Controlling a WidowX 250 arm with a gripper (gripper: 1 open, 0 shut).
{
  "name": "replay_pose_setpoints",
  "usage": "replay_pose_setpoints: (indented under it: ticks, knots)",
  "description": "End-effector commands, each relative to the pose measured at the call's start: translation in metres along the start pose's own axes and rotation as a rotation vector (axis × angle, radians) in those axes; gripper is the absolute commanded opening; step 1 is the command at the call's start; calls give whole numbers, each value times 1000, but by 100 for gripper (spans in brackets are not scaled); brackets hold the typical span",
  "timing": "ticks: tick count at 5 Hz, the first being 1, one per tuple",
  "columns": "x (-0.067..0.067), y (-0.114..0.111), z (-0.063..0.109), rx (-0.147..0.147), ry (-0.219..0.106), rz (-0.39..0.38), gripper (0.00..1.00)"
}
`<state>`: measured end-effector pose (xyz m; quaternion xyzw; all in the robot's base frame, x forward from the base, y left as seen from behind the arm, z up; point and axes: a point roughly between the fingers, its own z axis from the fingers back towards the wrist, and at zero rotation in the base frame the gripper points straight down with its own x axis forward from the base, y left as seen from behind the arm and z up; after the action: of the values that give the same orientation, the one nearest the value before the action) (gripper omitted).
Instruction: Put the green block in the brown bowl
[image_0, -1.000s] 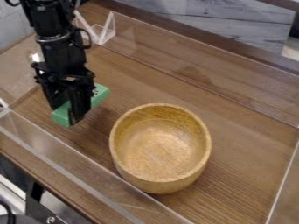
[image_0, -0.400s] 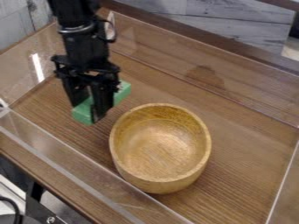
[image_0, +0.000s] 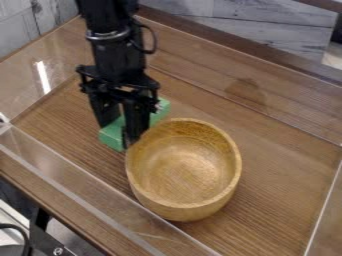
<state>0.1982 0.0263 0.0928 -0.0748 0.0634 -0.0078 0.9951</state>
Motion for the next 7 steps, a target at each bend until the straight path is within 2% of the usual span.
replay_pose_setpoints:
  ticks: [1, 7]
  knots:
    - [2, -12, 11, 5, -47, -21, 0]
    - [-2, -49, 2, -11, -49, -101, 0]
